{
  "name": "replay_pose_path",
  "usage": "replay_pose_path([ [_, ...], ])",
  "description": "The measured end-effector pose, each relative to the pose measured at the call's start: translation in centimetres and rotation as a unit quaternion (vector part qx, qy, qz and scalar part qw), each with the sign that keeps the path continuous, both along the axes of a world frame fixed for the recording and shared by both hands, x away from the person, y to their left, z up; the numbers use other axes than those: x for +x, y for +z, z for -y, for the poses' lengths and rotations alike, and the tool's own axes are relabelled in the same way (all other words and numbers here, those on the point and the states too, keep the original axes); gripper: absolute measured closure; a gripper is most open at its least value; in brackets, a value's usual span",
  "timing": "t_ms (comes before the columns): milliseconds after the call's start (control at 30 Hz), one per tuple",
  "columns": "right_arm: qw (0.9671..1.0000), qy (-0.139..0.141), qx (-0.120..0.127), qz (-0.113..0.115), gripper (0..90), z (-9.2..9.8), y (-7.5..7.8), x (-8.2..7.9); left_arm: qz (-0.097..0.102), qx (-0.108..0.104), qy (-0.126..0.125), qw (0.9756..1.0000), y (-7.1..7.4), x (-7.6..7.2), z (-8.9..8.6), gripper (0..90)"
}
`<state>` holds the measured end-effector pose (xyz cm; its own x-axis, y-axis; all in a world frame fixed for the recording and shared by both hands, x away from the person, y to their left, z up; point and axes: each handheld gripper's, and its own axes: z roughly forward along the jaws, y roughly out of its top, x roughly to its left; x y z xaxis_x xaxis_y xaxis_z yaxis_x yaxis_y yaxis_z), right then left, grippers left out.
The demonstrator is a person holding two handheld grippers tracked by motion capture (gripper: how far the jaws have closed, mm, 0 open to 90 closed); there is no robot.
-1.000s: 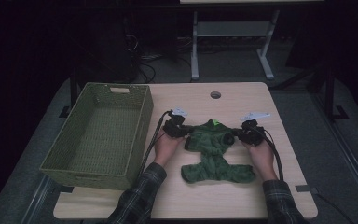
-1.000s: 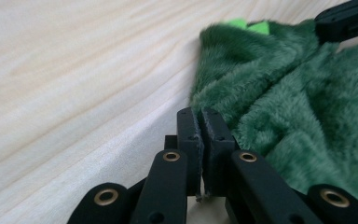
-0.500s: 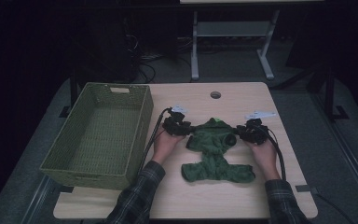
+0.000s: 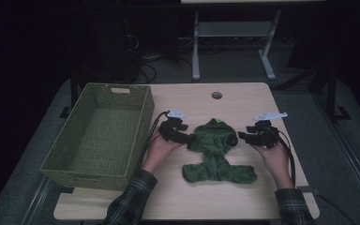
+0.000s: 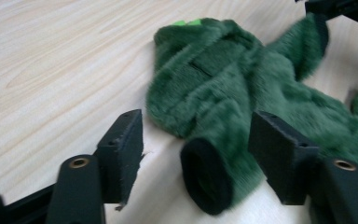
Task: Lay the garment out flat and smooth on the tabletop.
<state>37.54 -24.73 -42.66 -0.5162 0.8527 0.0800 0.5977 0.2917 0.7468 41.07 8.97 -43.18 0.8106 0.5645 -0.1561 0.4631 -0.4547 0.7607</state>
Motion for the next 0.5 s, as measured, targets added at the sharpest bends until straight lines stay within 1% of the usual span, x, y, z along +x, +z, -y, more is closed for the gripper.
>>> replay_pose_path([
  [100,1.0,-0.001,0.004,0.001,46.7,0.2,0.6,-0.7,0.005,-0.004,-0.001,1.0,0.3,-1.1,-0.4,29.0],
  [133,1.0,0.0,0.005,0.003,46.6,0.3,0.8,-0.9,0.007,0.0,-0.003,1.0,0.4,-1.5,-0.5,27.2],
  [200,0.9999,0.002,0.016,0.004,45.9,0.5,1.1,-1.3,0.005,0.003,-0.004,1.0,0.4,-2.2,-0.6,24.0],
  [233,0.9998,0.003,0.02,0.004,46.0,0.5,1.2,-1.5,0.008,0.003,-0.004,1.0,0.3,-2.6,-0.7,22.1],
  [300,0.9997,0.005,0.019,0.012,45.9,0.5,1.3,-2.1,0.011,0.01,-0.005,0.9999,0.2,-3.3,-1.0,18.0],
  [333,0.9997,0.005,0.02,0.011,45.8,0.5,1.3,-2.3,0.013,0.015,-0.005,0.9998,0.2,-3.7,-1.2,16.2],
  [433,0.9997,0.008,0.018,0.011,45.6,0.6,1.1,-2.9,0.014,0.012,-0.002,0.9998,0.1,-4.6,-1.7,14.0],
  [467,0.9998,0.009,0.017,0.009,45.4,0.6,1.1,-3.0,0.017,0.016,-0.003,0.9997,0.1,-5.0,-1.9,13.8],
  [500,0.9997,0.01,0.019,0.008,45.5,0.6,1.1,-3.3,0.019,0.013,-0.003,0.9997,0.0,-5.5,-2.0,13.3],
])
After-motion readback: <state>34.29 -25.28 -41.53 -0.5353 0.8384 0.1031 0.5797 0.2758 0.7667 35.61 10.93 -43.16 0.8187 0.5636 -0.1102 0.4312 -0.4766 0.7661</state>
